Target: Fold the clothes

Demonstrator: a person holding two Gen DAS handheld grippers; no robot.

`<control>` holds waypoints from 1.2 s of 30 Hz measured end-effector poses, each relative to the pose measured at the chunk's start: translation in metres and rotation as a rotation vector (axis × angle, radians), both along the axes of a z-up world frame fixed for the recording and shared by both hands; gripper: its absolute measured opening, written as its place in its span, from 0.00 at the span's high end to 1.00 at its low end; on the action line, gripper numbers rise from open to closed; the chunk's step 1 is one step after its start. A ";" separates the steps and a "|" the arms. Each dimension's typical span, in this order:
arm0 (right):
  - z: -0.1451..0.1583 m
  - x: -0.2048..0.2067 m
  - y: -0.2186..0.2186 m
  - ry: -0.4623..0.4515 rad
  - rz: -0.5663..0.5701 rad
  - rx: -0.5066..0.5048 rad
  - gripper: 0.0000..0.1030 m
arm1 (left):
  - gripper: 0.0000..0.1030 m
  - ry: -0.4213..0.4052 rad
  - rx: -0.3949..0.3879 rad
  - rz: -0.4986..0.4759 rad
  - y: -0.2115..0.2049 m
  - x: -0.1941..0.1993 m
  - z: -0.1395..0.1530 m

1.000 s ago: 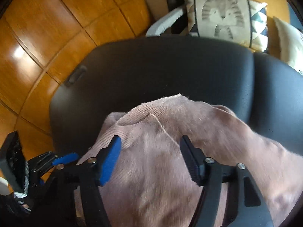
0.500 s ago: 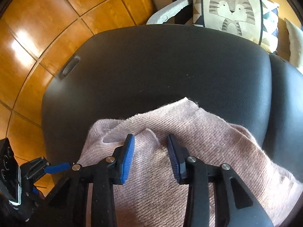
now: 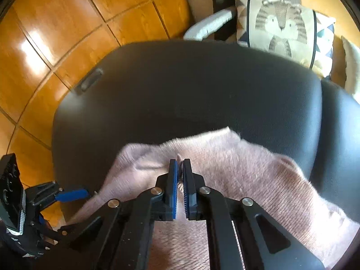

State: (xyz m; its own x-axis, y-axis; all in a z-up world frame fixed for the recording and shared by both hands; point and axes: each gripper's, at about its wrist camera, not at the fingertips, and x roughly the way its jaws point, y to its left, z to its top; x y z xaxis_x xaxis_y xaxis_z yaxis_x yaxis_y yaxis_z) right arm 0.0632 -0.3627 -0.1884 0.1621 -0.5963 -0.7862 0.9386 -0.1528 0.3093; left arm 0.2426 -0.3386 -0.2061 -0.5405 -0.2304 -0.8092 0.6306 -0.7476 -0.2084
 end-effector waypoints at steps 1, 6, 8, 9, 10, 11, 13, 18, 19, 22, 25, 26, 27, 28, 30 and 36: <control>0.006 0.002 -0.001 0.007 0.004 -0.020 0.97 | 0.43 0.002 -0.006 0.007 -0.001 0.001 0.003; 0.027 0.010 -0.011 0.043 0.034 -0.076 0.98 | 0.43 0.034 -0.053 0.048 -0.005 0.004 0.026; 0.028 0.010 -0.015 0.046 0.040 -0.078 1.00 | 0.43 0.049 -0.074 0.035 -0.004 0.001 0.035; 0.027 0.010 -0.018 0.044 0.040 -0.077 1.00 | 0.43 0.058 -0.084 0.013 -0.002 -0.003 0.039; 0.025 0.010 -0.020 0.042 0.040 -0.075 1.00 | 0.43 0.066 -0.095 -0.010 0.001 -0.007 0.042; 0.024 0.010 -0.021 0.041 0.041 -0.071 1.00 | 0.43 0.075 -0.105 -0.034 0.003 -0.011 0.045; 0.019 0.007 -0.021 0.042 0.037 -0.060 1.00 | 0.43 0.089 -0.113 -0.078 0.006 -0.021 0.048; 0.014 -0.009 -0.012 -0.002 -0.024 -0.055 0.98 | 0.43 0.123 -0.132 -0.212 0.016 -0.055 0.050; 0.015 -0.014 -0.009 -0.015 -0.037 -0.056 0.94 | 0.43 0.128 -0.133 -0.239 0.017 -0.065 0.049; 0.016 -0.021 0.000 -0.040 -0.056 -0.056 0.63 | 0.43 0.139 -0.103 -0.305 0.010 -0.084 0.041; 0.011 -0.023 0.010 -0.019 -0.059 -0.023 0.50 | 0.44 0.148 -0.057 -0.342 0.001 -0.087 0.036; 0.008 -0.025 0.015 -0.021 -0.068 -0.015 0.50 | 0.44 0.153 -0.049 -0.353 -0.001 -0.089 0.037; 0.006 -0.028 0.021 -0.030 -0.089 -0.013 0.50 | 0.44 0.158 -0.040 -0.364 -0.004 -0.091 0.039; 0.005 -0.031 0.027 -0.041 -0.113 -0.013 0.50 | 0.44 0.163 -0.031 -0.375 -0.006 -0.093 0.040; 0.004 -0.038 0.044 -0.071 -0.179 -0.034 0.50 | 0.44 0.171 -0.011 -0.401 -0.010 -0.100 0.043; 0.012 -0.046 0.101 -0.051 -0.295 -0.071 0.50 | 0.44 0.088 0.005 -0.438 -0.026 -0.140 0.026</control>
State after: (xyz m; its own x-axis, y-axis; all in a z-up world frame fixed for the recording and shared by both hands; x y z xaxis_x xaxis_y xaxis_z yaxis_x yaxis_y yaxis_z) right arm 0.0170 -0.2619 -0.1765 0.0118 -0.6770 -0.7359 0.8401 -0.3925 0.3745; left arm 0.1027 -0.3650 -0.1798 -0.6534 0.0398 -0.7560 0.2339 -0.9392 -0.2516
